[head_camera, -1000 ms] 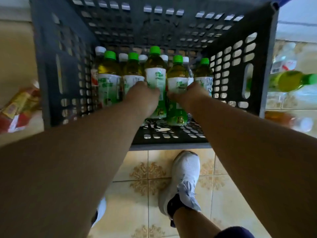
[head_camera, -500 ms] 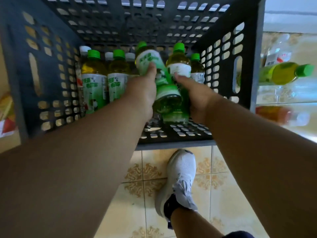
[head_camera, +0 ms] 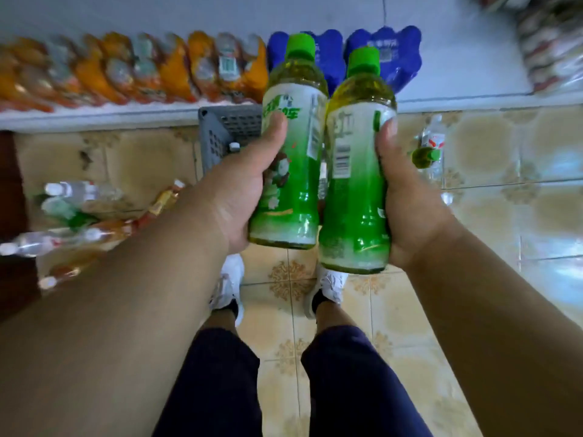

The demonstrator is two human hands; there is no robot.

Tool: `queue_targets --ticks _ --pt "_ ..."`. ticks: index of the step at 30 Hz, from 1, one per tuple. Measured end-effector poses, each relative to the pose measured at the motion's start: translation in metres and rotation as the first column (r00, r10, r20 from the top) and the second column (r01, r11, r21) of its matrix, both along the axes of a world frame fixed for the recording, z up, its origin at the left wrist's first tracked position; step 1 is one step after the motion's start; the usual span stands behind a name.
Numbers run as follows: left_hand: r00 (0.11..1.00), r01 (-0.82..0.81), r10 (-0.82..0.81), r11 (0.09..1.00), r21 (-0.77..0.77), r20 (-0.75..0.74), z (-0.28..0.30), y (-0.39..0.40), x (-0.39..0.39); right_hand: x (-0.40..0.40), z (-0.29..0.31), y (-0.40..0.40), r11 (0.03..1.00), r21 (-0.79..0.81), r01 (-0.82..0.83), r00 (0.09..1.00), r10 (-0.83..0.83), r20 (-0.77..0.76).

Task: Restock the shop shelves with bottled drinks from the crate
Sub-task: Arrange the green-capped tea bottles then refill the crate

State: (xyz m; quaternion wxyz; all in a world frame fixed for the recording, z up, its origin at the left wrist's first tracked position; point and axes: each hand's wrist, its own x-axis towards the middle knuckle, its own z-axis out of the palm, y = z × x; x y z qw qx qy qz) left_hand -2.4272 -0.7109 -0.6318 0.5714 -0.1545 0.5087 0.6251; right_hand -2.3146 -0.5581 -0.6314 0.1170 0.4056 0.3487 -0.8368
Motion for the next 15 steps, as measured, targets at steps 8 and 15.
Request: queue_targets --ticks 8,15 --pt "0.992 -0.018 0.046 0.974 0.225 -0.117 0.243 -0.036 0.042 0.038 0.253 -0.012 0.98 -0.189 -0.061 0.963 0.008 -0.269" --pt "0.991 0.038 0.035 0.854 0.52 -0.131 0.362 -0.051 0.05 0.046 0.391 -0.041 0.988 -0.154 -0.013 0.878 -0.062 -0.474"
